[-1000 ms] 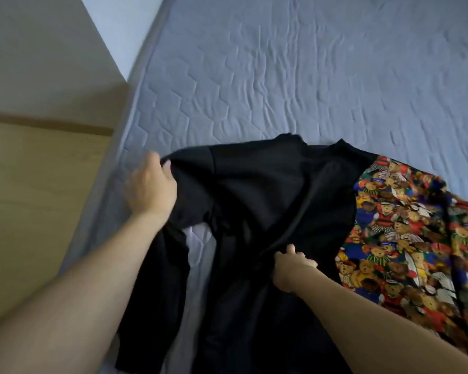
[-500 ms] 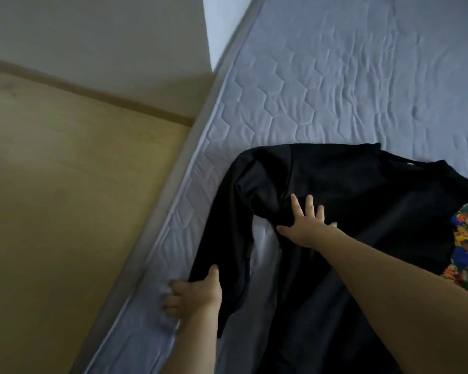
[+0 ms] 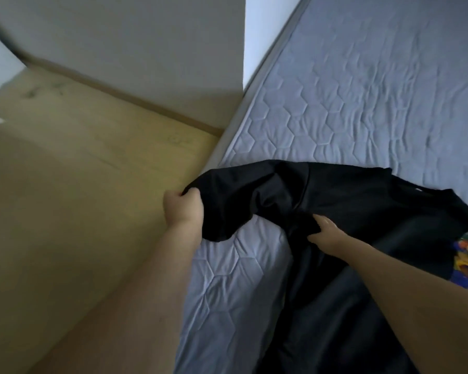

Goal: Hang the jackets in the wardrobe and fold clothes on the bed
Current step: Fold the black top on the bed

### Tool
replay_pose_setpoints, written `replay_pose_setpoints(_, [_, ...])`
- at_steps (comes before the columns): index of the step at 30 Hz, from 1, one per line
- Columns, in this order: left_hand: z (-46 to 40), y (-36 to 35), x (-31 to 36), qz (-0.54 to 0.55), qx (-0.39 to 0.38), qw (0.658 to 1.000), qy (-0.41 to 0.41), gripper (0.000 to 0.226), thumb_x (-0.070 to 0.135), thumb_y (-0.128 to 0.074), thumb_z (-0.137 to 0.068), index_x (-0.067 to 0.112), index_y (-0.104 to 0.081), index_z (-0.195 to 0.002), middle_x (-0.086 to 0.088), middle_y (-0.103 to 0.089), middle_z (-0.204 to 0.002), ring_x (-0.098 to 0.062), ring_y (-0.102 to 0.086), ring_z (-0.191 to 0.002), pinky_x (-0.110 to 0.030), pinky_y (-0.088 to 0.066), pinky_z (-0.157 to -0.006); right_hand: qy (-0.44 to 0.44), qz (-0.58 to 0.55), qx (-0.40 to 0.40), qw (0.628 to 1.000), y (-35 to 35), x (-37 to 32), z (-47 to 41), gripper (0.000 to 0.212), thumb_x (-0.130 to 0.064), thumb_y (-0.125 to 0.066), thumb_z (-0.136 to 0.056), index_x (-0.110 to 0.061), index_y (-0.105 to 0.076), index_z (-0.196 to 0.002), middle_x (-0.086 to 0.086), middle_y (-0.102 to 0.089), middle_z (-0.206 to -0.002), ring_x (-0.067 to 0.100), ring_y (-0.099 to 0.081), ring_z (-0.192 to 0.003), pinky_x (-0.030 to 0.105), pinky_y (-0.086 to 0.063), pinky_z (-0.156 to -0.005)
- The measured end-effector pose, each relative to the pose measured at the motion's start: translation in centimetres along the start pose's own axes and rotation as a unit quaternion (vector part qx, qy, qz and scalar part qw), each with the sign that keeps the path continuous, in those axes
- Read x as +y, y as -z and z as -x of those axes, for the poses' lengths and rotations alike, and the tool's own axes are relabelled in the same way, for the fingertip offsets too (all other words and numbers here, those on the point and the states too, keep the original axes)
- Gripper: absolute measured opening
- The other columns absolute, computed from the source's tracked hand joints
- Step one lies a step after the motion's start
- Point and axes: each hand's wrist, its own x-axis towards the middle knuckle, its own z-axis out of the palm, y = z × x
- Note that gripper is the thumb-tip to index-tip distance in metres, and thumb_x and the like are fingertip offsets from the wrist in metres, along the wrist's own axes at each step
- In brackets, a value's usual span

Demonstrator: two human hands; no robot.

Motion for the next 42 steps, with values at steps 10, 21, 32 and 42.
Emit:
replay_pose_setpoints(10, [21.4,-23.3,8.4,-0.178,-0.459,0.870,-0.002,0.025,0.023,-0.060,-0.088,0.008,-0.057,-0.107,-0.015,-0.064,-0.096,-0.029,-0.069,-0.070,-0.036,-0.059,-0.058,-0.188,-0.531,0.148,0.813,15.5,15.1,9.9,0.053,-0.045,-0.039,-0.100,-0.010,-0.045,-0.139,0.012,-0.053,-0.134,0.035,-0.050,-0.124,0.050,-0.038,-0.102])
replay_pose_setpoints(21, [11.1,-26.5,-11.9,-0.325,-0.033,0.944,-0.041,0.072,0.062,-0.038,-0.092,0.020,-0.023,-0.148,-0.012,-0.020,-0.152,-0.036,-0.023,-0.137,-0.053,-0.027,-0.108,-0.246,-0.476,0.128,0.834,9.8,21.8,3.2,0.097,-0.063,-0.068,-0.076,-0.012,-0.028,-0.147,0.010,-0.033,-0.150,0.035,-0.036,-0.134,0.047,-0.036,-0.105])
replay_pose_setpoints(32, [6.0,-26.4,-16.9,-0.355,0.034,0.896,-0.265,0.067,0.068,-0.013,-0.089,0.035,-0.031,-0.145,-0.006,-0.023,-0.151,-0.034,-0.026,-0.131,-0.054,-0.016,-0.109,-0.215,-0.252,0.414,0.848,3.8,21.3,-5.3,0.053,-0.044,-0.056,-0.090,-0.004,-0.047,-0.124,0.018,-0.046,-0.129,0.038,-0.044,-0.120,0.046,-0.039,-0.095])
replay_pose_setpoints(42, [5.3,-25.4,-19.9,-0.286,0.057,0.899,-0.327,0.038,0.043,-0.035,-0.099,0.008,-0.040,-0.115,-0.023,-0.058,-0.117,-0.043,-0.055,-0.106,-0.048,-0.041,-0.081,-0.117,-0.259,0.554,0.782,1.6,21.6,-5.4,0.055,-0.051,-0.046,-0.094,-0.002,-0.046,-0.121,0.020,-0.054,-0.125,0.041,-0.047,-0.118,0.047,-0.038,-0.095])
